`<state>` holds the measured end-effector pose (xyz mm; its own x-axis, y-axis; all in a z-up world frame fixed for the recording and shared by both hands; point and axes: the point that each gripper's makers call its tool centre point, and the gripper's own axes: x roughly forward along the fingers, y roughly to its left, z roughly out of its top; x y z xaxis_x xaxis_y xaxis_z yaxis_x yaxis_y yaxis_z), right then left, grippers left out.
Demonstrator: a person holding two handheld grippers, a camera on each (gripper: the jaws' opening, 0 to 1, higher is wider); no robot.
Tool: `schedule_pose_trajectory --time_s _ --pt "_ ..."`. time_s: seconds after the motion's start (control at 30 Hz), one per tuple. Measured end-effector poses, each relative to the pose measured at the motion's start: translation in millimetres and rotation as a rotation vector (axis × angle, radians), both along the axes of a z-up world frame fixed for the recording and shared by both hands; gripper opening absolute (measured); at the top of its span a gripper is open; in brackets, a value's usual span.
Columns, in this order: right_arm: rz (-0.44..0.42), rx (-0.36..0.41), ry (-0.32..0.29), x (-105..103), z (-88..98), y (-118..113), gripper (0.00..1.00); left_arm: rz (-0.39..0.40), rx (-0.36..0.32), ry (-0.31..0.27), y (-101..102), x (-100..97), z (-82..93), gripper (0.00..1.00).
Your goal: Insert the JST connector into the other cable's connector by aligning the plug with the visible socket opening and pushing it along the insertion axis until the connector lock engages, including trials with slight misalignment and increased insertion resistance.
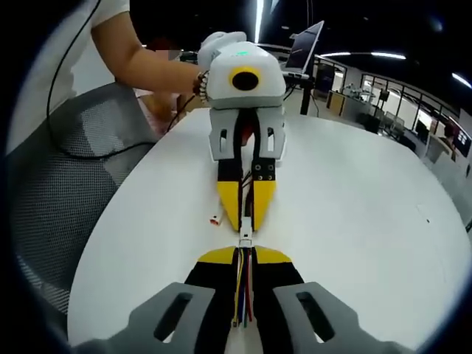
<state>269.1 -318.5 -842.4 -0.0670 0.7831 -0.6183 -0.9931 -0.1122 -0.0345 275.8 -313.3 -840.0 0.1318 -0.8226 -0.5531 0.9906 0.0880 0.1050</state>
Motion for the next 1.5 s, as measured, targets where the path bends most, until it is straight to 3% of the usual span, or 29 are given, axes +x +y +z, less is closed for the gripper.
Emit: schedule_pose_trajectory --time_s 0.23,0.67,0.93,1.5 --pt "-0.015 0.034 0.04 -2 -3.2 0 0.04 0.001 0.004 0.009 1 -1.0 -2.9 0.0" --pt "-0.088 0.212 0.203 0 6.9 -5 0.04 0.011 -0.055 0.06 1 1.8 2.9 0.0" --pt "-0.078 0.252 0.207 -1 19.7 -3 0.04 0.021 -0.08 0.071 0 0.4 11.6 0.0" --pt "-0.027 0.21 0.163 -7 17.3 0 0.04 -0.015 -0.059 0.081 -1 -4.1 9.4 0.0"
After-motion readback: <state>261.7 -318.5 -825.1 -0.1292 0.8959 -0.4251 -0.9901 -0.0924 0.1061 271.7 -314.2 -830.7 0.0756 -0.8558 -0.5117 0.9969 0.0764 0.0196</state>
